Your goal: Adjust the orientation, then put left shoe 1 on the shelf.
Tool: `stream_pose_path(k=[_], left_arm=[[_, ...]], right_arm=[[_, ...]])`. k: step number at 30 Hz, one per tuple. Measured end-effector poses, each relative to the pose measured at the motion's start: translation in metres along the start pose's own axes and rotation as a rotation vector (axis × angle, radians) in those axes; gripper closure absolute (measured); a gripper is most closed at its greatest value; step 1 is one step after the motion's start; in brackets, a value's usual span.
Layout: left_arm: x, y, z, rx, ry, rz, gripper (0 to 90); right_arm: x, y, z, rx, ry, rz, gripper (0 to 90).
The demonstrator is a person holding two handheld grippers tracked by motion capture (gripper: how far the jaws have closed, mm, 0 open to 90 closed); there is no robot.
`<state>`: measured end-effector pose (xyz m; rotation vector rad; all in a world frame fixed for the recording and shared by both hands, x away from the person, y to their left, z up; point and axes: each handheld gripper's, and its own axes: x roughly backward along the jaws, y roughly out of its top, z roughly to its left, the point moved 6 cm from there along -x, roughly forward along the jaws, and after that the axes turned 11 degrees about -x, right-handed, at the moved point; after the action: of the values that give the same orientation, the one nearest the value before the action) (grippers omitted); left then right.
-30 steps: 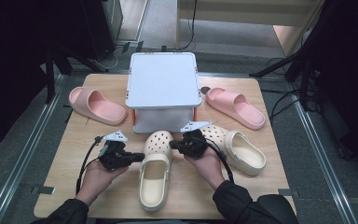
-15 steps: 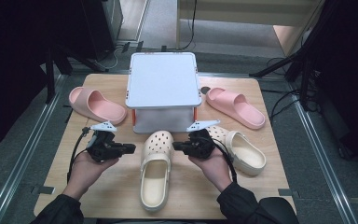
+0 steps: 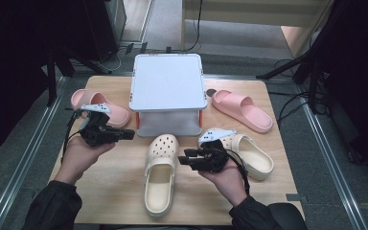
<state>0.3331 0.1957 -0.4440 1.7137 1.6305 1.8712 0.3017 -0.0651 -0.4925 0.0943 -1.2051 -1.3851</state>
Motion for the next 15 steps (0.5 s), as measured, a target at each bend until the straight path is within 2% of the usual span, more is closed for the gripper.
stream_pose_path(k=[4,5,6,7,8,12,13,15], left_arm=[[0.002,0.018,0.006,-0.028,0.028,0.008,84.0],[0.003,0.021,0.008,-0.044,0.043,0.005,83.8],[0.003,0.021,0.008,-0.044,0.043,0.005,83.8],[0.002,0.024,0.01,-0.045,0.035,-0.003,83.8],[0.001,0.027,0.015,-0.044,0.041,-0.003,84.0],[0.001,0.034,0.02,-0.051,0.055,-0.014,84.2],[0.002,0.04,0.024,-0.053,0.059,-0.027,84.2],[0.002,0.046,0.028,-0.058,0.064,-0.023,84.2]], right_arm=[[-0.001,-0.006,0.005,0.028,-0.024,0.014,53.1],[-0.001,-0.007,0.006,0.033,-0.024,0.02,54.7],[-0.001,-0.007,0.006,0.033,-0.024,0.02,54.7],[-0.002,-0.01,0.006,0.043,-0.025,0.03,58.5],[-0.005,-0.015,0.006,0.058,-0.021,0.044,58.8],[-0.006,-0.018,0.005,0.056,-0.03,0.053,57.9],[-0.005,-0.017,0.005,0.031,-0.031,0.042,55.1],[-0.005,-0.017,0.004,0.023,-0.04,0.032,53.1]])
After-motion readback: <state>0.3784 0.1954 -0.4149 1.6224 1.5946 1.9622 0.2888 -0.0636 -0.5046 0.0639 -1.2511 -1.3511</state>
